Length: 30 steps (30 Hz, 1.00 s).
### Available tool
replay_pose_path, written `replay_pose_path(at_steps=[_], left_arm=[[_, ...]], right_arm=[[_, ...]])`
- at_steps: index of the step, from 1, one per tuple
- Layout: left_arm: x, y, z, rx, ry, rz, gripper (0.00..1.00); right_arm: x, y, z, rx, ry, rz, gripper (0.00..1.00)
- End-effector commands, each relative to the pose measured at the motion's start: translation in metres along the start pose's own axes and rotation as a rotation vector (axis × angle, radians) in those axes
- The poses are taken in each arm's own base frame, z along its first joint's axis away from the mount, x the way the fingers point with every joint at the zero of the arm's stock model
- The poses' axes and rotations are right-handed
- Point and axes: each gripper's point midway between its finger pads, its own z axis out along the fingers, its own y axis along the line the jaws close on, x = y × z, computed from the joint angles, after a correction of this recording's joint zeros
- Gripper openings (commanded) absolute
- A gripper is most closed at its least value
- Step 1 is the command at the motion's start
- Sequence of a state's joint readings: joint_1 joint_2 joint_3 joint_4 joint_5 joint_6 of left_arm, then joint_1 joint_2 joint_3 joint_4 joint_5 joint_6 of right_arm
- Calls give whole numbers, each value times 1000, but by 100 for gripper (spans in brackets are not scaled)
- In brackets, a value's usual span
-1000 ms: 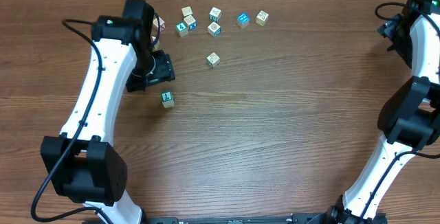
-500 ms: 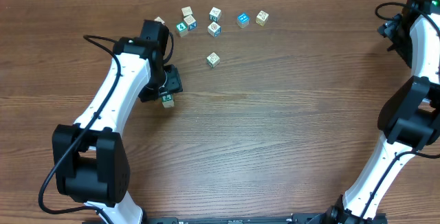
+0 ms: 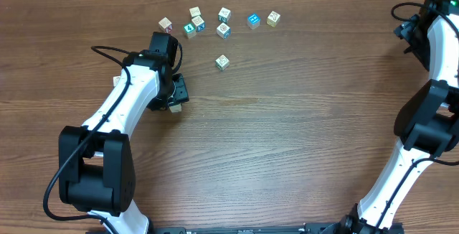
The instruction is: Form a tower
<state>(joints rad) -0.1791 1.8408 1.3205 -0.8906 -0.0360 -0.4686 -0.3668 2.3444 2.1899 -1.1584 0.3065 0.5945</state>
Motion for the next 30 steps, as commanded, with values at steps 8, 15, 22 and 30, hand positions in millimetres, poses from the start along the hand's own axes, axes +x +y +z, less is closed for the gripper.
replay_pose_path(at_steps=[8,15,22,30], left_arm=[[3,7,10,-28,-3,-4,42],[2,7,10,-27,-7,-5,35],[2,7,10,-28,-8,-5,32],[-3,4,10,-17,-27,-6,29]], right_arm=[[-5,1,-1,2,-19,3,100],[-5,1,0,3,-19,3,100],[-5,1,0,3,-19,3,100],[-5,1,0,2,-19,3,100]])
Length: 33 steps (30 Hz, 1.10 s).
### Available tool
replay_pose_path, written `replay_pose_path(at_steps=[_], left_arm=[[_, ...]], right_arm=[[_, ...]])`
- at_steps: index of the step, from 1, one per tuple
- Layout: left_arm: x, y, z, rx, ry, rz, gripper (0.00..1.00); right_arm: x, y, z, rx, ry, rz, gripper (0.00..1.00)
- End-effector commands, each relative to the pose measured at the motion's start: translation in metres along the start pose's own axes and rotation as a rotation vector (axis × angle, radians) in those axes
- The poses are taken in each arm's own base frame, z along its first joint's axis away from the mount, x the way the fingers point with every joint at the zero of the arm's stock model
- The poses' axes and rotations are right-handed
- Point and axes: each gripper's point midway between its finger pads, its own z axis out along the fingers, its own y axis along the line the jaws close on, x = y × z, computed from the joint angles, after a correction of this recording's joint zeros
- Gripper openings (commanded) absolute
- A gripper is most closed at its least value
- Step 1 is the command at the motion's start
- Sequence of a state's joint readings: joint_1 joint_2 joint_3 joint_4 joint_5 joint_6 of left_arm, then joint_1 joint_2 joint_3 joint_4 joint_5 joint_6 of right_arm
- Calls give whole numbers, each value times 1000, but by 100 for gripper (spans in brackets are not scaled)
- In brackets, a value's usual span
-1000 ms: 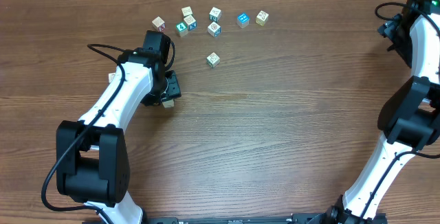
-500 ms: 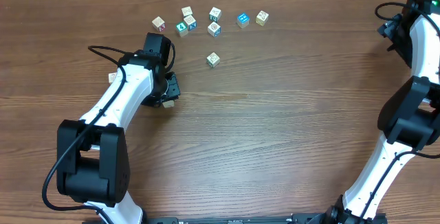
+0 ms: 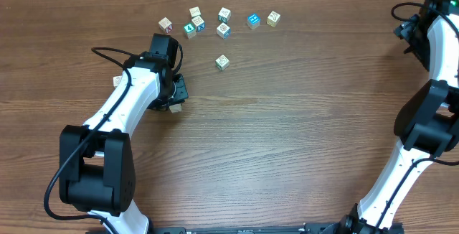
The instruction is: Form a tower
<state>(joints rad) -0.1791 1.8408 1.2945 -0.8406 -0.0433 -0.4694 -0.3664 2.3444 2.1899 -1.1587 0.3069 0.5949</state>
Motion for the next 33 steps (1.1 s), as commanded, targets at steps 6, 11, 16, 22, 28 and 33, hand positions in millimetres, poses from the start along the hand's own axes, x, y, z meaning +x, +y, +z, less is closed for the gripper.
replay_pose_path(at_steps=[6,11,16,22,28,33], left_arm=[[1,5,4,-22,-2,13,30],[1,5,4,-23,-2,36,30],[0,9,4,-45,-6,39,30],[0,8,4,-43,-6,39,56],[2,8,4,-37,2,40,64],[6,8,6,-35,12,41,62]], right_arm=[[-5,1,0,2,-19,3,100],[-5,1,0,2,-19,3,100],[-5,1,0,2,-19,3,100],[-5,1,0,2,-19,3,100],[-5,1,0,2,-19,3,100],[-5,1,0,2,-19,3,100]])
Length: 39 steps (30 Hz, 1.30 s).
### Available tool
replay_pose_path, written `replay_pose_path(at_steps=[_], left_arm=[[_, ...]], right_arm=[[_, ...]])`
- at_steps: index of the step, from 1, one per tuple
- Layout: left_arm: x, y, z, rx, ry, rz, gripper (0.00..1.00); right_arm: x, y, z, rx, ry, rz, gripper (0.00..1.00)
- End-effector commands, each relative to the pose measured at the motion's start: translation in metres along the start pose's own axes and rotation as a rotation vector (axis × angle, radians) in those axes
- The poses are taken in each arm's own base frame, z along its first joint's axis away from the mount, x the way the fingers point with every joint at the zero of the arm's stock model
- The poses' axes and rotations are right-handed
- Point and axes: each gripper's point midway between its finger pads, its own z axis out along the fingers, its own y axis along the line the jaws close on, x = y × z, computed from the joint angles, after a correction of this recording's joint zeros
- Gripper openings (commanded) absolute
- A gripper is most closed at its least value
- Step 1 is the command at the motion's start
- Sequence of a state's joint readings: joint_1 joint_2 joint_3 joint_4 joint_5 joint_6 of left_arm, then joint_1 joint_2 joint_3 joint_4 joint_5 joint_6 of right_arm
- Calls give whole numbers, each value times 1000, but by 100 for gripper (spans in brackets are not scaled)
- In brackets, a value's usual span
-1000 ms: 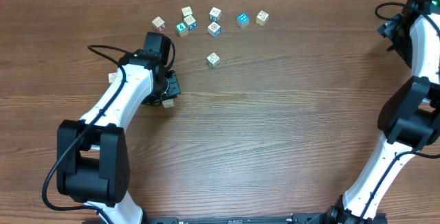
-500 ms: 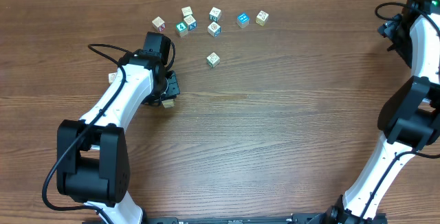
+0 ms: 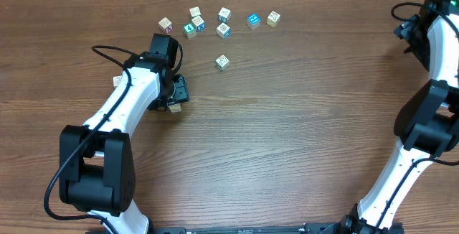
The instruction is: Form a tower
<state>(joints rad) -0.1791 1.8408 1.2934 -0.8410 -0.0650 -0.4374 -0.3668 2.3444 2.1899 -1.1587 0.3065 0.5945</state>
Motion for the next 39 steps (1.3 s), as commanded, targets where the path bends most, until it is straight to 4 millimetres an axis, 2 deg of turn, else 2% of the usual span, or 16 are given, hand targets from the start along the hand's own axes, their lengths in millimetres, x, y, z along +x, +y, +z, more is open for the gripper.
replay_pose_path(at_steps=[1,12,14,21,24,31,33,39], left_arm=[[9,5,8,-16,24,10,62],[11,5,19,-8,7,16,59],[11,5,21,-7,5,15,54],[14,6,32,-19,30,17,51],[14,6,32,-19,30,17,45],[15,6,33,-21,35,47,50],[15,6,34,-20,34,47,45],[15,4,34,-12,37,51,46]], right_arm=[[-5,1,-1,2,-20,3,100],[-5,1,0,2,-19,3,100],[-5,1,0,2,-19,3,100],[-5,1,0,2,-20,3,100],[-5,1,0,2,-19,3,100],[-5,1,0,2,-19,3,100],[-5,1,-1,2,-19,3,100],[-5,1,0,2,-19,3,100]])
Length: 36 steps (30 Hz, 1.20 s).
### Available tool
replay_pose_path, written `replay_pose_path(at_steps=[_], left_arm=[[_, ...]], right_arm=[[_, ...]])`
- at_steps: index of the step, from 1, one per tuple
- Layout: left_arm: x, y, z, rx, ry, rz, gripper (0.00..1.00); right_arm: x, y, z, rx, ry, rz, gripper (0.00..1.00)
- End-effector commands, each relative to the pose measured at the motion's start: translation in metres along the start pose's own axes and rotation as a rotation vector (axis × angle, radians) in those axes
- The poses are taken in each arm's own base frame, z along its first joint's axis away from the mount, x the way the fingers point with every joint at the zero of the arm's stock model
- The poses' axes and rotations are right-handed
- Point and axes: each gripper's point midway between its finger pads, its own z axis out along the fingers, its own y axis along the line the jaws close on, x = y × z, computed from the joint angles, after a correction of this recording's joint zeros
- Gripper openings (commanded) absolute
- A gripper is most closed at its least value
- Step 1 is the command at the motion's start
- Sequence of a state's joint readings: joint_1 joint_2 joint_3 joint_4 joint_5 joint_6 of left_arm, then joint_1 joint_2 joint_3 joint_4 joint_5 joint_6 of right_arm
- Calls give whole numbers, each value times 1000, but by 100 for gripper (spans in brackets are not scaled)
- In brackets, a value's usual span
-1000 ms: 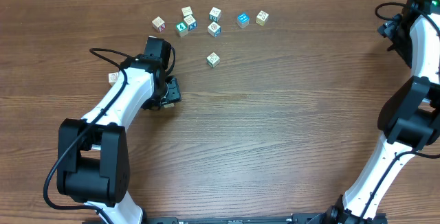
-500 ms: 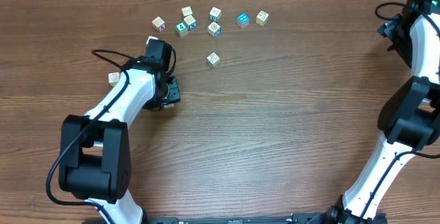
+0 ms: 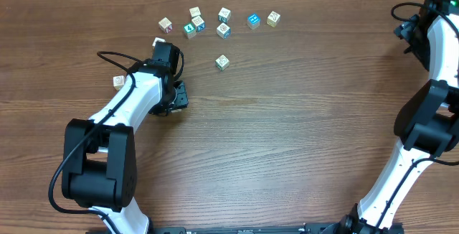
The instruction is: Form a tower
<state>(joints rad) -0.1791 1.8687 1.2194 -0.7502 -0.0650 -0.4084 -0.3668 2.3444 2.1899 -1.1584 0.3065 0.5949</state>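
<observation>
Several small lettered cubes lie in a loose row at the far side of the table, among them a blue cube (image 3: 252, 21), a teal cube (image 3: 189, 29) and a pale cube (image 3: 166, 24). One lone cube (image 3: 222, 62) sits nearer the middle. Another tan cube (image 3: 119, 82) shows just left of my left arm. My left gripper (image 3: 177, 97) points down at the table left of centre. No cube shows at its tips, and its jaws are hidden under the black body. My right gripper (image 3: 406, 30) is folded back at the far right edge, away from all cubes.
The wooden table (image 3: 287, 141) fills the view. A black cable (image 3: 115, 56) loops off the left arm. A small pale piece (image 3: 158, 42) shows at the far edge of the left wrist; whether it is a cube cannot be told. The right arm (image 3: 423, 119) stands along the right edge.
The left arm has shifted slightly, and its gripper now sits a little farther from me. The tan cube seen at its near tip no longer shows. A pale piece has appeared by the wrist.
At all three earlier moments the left gripper stood still left of centre with a tan cube showing at its near tip. Now the gripper has moved a little away and that cube is hidden. The row of cubes and the right arm never moved.
</observation>
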Motion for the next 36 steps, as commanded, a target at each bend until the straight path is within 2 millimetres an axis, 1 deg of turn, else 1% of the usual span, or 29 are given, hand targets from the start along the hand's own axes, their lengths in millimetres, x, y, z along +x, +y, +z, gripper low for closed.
replay_pose_path(at_steps=[1,20,27,36], left_arm=[[6,1,9,-2,29,21,46],[2,-1,9,6,11,20,45],[2,-1,9,7,12,19,41],[2,-2,9,9,14,19,42]], right_arm=[[-5,1,0,3,-19,3,100],[-5,1,0,2,-19,3,100],[-5,1,-1,2,-19,3,100],[-5,1,0,3,-19,3,100]])
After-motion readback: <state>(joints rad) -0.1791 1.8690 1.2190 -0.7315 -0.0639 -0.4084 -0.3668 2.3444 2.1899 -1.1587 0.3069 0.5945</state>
